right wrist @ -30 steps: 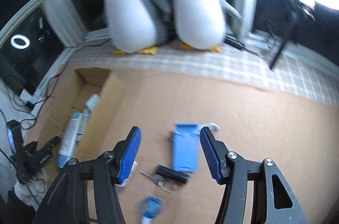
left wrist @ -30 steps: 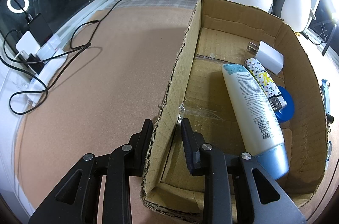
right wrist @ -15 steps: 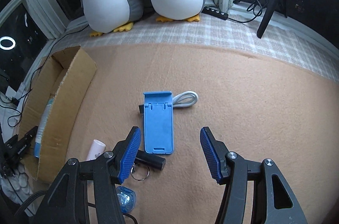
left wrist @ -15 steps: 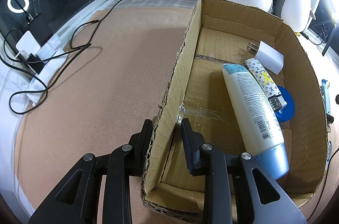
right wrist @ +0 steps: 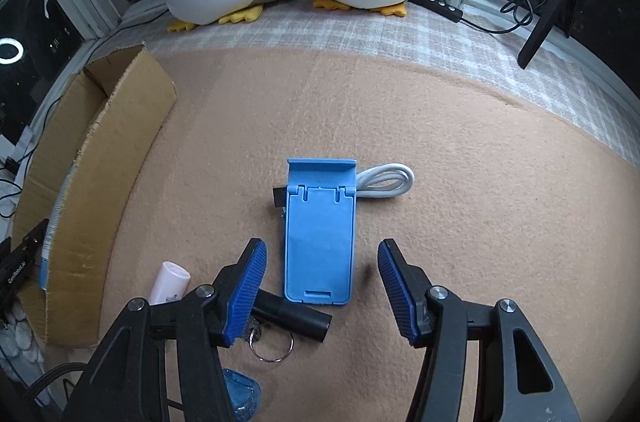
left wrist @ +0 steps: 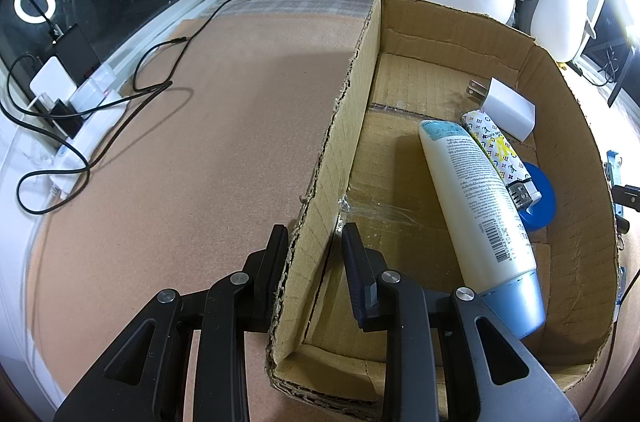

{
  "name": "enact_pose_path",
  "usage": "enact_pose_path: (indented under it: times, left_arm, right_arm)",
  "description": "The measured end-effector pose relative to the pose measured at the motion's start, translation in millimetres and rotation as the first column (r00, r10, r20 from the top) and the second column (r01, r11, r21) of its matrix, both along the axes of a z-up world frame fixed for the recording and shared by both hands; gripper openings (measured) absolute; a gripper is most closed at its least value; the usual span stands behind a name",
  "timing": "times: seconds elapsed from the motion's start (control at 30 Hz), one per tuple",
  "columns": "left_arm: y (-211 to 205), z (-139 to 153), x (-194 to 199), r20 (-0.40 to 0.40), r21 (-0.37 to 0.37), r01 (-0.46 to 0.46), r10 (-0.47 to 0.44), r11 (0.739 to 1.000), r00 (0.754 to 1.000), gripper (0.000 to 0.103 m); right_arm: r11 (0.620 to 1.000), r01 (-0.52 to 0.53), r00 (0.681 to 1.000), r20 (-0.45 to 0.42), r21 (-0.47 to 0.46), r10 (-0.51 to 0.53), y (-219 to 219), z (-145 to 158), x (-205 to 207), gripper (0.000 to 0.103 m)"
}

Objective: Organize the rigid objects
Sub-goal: 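Return the right tool and grasp the blue phone stand, then carry the blue phone stand into the box and open the right tool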

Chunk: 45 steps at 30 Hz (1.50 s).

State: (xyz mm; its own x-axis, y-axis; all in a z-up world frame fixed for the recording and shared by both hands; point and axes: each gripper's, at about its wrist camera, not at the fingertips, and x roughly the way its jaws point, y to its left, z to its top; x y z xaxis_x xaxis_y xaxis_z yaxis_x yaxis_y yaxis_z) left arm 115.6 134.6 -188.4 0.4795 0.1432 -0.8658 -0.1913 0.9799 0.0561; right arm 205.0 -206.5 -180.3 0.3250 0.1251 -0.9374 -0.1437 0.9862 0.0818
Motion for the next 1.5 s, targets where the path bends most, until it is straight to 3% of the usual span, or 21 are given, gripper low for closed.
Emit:
enact_pose_path:
  times: [0.23, 0.53, 0.9, 1.2, 1.5]
  left_arm:
    - [0.3, 0.3, 0.2, 0.001, -0.002, -0.001, 0.001, 1.0, 1.0, 0.026]
    - [0.4, 0.2, 0.0, 0.001, -0.003, -0.001, 0.001, 1.0, 1.0, 0.026]
    - [0.5, 0.1, -0.2, 0.001, -0.002, 0.0, 0.0, 1.0, 1.0, 0.026]
    - [0.5, 0.1, -0.4, 0.002, -0.003, -0.001, 0.001, 1.0, 1.0, 0.026]
    - [0.4, 0.0, -0.6, 0.002, -0.003, -0.001, 0.001, 1.0, 1.0, 0.026]
  right_arm:
    - [1.0, -0.007, 1.0, -0.021, -0.007, 0.007, 0.8, -6.6, 5.6, 0.052]
    - [0.999, -0.021, 0.999, -0.025, -0.038, 0.02, 1.4, -7.2, 9.7, 0.034]
    - [0.999, -0.014, 1.0, -0.014, -0.03, 0.013, -1.4, -5.4, 4.6, 0.033]
    - [1.0, -0.011, 0.999, 0.042, -0.024, 0.012, -4.7, 19.0, -4.8, 0.033]
    - [0.996, -0.086, 0.991, 0.105, 0.011, 0.084, 23.0, 55.9, -15.8, 0.033]
